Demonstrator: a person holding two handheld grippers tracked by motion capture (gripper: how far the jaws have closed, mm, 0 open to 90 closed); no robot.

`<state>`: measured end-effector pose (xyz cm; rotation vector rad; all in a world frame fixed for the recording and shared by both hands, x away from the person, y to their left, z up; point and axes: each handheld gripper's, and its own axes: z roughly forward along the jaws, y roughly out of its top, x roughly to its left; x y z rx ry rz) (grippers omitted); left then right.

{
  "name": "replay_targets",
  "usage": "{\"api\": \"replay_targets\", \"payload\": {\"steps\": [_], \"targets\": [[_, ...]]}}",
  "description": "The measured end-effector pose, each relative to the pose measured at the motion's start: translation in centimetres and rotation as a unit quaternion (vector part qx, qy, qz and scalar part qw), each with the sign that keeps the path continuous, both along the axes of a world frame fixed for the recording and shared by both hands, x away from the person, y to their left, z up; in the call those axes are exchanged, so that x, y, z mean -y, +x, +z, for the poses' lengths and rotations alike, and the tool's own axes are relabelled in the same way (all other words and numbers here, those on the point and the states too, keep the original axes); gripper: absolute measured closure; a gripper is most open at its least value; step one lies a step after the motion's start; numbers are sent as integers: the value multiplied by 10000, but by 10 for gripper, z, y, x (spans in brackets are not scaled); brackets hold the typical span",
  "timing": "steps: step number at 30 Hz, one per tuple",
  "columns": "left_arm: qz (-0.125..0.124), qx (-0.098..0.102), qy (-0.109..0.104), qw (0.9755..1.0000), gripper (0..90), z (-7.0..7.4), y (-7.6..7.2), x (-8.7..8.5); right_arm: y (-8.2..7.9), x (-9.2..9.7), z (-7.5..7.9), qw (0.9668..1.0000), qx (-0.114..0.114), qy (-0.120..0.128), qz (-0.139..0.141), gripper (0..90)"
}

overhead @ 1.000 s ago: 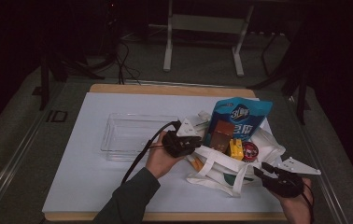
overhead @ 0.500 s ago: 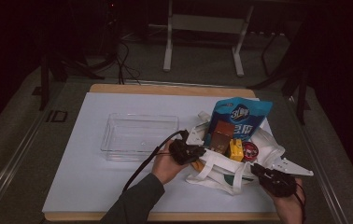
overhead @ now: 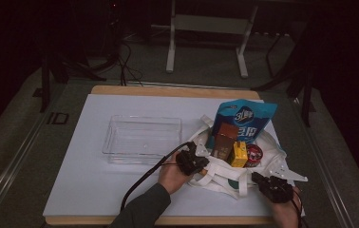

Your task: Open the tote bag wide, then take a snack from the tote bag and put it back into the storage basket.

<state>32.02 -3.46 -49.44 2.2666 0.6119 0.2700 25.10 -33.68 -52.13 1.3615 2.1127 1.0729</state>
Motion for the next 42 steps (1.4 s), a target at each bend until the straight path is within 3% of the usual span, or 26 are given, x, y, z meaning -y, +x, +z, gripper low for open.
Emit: {"api": "replay_targets", "payload": {"steps": [5, 9, 13, 16, 23, 29, 33, 36, 40, 42], "targets": [[74, -152, -195, 9997, 873, -5, 2, -4, 0, 5, -8, 9995, 85, 302, 7, 834], [78, -147, -199, 9997, 868, -4, 2, -4, 0, 1, -7, 9998, 107, 188, -58, 829], [90, -198, -350, 9992, 850, -1, 1, -6, 2, -3, -7, 9998, 72, 144, -104, 803], [14, -92, -625, 9980, 818, 11, -2, -10, 2, -3, -7, 9998, 83, 109, -120, 805], [115, 59, -755, 9971, 791, 26, 4, -16, 3, -2, -7, 9998, 33, 145, -118, 815], [200, 158, -777, 9967, 836, 33, 11, -15, 2, -4, -8, 9998, 75, 102, -132, 813], [322, 241, -644, 9971, 891, 33, 20, -9, 1, -5, -8, 9998, 130, 56, -126, 811], [228, 157, -471, 9985, 895, 27, 23, -3, 2, -1, -9, 9997, 107, 187, -73, 812], [75, -33, -255, 9996, 896, 17, 23, 5, 2, -1, -9, 9998, 114, 160, -51, 811], [62, -57, -269, 9996, 897, 17, 22, 6, 2, -1, -10, 9998, 125, 175, -38, 811]]}}
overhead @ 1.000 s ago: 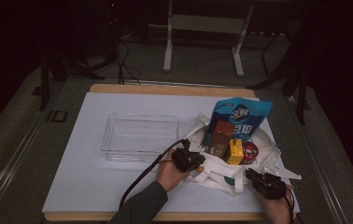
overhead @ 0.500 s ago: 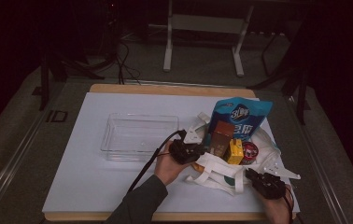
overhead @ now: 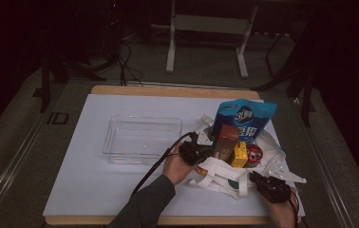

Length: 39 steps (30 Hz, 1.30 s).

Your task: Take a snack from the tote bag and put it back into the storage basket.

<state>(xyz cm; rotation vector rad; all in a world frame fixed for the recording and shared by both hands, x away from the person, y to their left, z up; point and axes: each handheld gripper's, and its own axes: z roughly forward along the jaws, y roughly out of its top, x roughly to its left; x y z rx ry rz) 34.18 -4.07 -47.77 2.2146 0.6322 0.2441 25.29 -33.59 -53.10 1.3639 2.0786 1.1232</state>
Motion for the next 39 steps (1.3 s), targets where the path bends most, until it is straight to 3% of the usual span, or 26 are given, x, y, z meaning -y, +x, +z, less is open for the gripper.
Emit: {"api": "replay_targets", "payload": {"steps": [3, 6, 10, 17, 22, 28, 33, 39], "targets": [[-53, -35, 2, 10000, 899, 0, -2, 2, 0, 1, 0, 10000, 6, 29, 8, 811], [-261, -76, -7, 9996, 899, 0, -7, 5, 0, 1, -1, 10000, 12, 38, 17, 810], [-371, 1, 44, 9993, 894, -1, -10, 7, 0, 2, -1, 10000, 34, 66, 28, 809], [-349, -160, -90, 9992, 634, 2, -3, -2, 0, 3, -2, 9999, 42, 100, 63, 800], [-518, -155, -179, 9984, 548, 9, -3, -7, 0, 2, -2, 9999, 63, 102, 87, 787], [-526, -117, -598, 9968, 446, 21, 0, -16, 0, 2, -2, 9999, 71, 89, 94, 785], [-601, 47, -666, 9960, 383, 33, 3, -16, 0, 2, -2, 9999, 72, 99, 98, 783], [-810, 140, -982, 9918, 344, 54, 12, -15, 0, 3, -2, 9999, 73, 105, 113, 780]]}}
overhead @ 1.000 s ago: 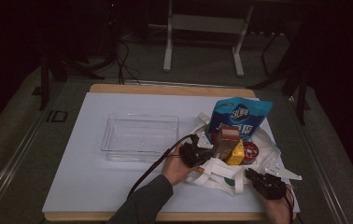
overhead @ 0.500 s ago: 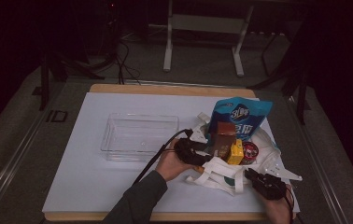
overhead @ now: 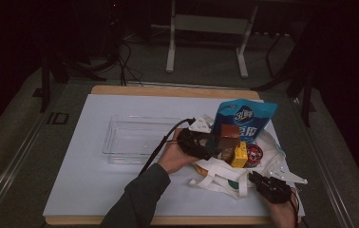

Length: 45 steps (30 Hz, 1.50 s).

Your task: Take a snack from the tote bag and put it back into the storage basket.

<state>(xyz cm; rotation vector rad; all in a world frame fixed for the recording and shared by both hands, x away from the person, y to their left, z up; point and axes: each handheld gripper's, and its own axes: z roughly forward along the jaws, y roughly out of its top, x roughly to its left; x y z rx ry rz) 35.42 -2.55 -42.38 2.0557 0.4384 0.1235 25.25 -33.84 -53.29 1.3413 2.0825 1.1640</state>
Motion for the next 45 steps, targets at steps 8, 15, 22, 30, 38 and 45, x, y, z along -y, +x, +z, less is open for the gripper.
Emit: {"api": "replay_targets", "payload": {"steps": [8, 15, 22, 30, 38, 45], "targets": [[-202, 44, -63, 9998, 275, 13, 15, 9, 0, 0, 0, 10000, -3, 10, 39, 767], [-292, 66, -119, 9995, 219, 14, 21, 15, 0, 1, 0, 10000, -2, 19, 46, 767], [-457, 29, -320, 9984, 167, 11, 33, 16, 0, 1, 0, 10000, -6, 32, 55, 765], [-456, 179, -253, 9985, 167, 10, 28, 21, 0, 1, 0, 10000, -4, 34, 61, 763], [-428, 273, -284, 9983, 176, 12, 26, 23, 0, 1, 0, 9999, -7, 55, 87, 748], [-641, 401, -289, 9967, 226, 14, 16, 29, 0, 1, 0, 9999, 6, 47, 94, 747]]}}
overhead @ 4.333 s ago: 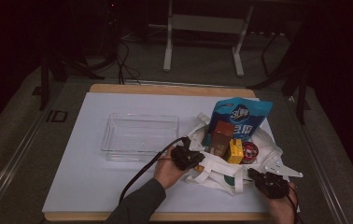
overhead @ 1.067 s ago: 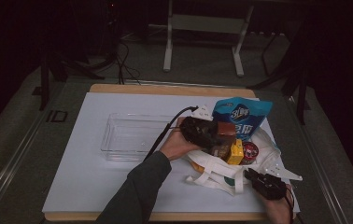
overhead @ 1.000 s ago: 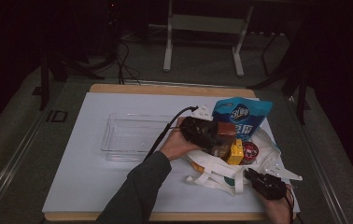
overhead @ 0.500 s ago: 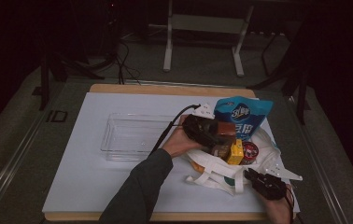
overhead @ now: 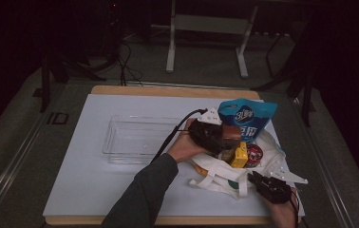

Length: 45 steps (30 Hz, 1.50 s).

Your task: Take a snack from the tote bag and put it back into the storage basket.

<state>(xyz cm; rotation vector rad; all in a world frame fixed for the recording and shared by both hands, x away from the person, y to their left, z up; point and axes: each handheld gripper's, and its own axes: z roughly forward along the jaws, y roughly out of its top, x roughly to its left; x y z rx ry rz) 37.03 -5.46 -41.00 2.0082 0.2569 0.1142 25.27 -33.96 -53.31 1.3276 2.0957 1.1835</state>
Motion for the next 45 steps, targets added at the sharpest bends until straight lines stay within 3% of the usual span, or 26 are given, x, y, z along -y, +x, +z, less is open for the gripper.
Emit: {"api": "replay_targets", "payload": {"steps": [10, 18, 22, 32, 36, 45], "targets": [[64, -104, -56, 9999, 210, -9, 7, 9, 0, 0, 0, 10000, -13, 39, 4, 745], [-85, -401, -356, 9985, 210, -13, 11, 14, 0, 1, 0, 10000, -11, 70, 17, 741], [-49, -512, -472, 9976, 284, -14, 13, 11, 0, 1, 0, 10000, -13, 76, 19, 740], [-150, -368, -418, 9983, 297, -17, 9, 8, 0, 2, 0, 9999, -19, 95, 28, 735], [-151, -393, -359, 9985, 297, -19, 9, 8, 0, 2, 0, 9999, -17, 101, 44, 727], [-177, -406, -440, 9980, 345, -20, 9, 5, 0, 2, 0, 9999, -18, 112, 51, 726]]}}
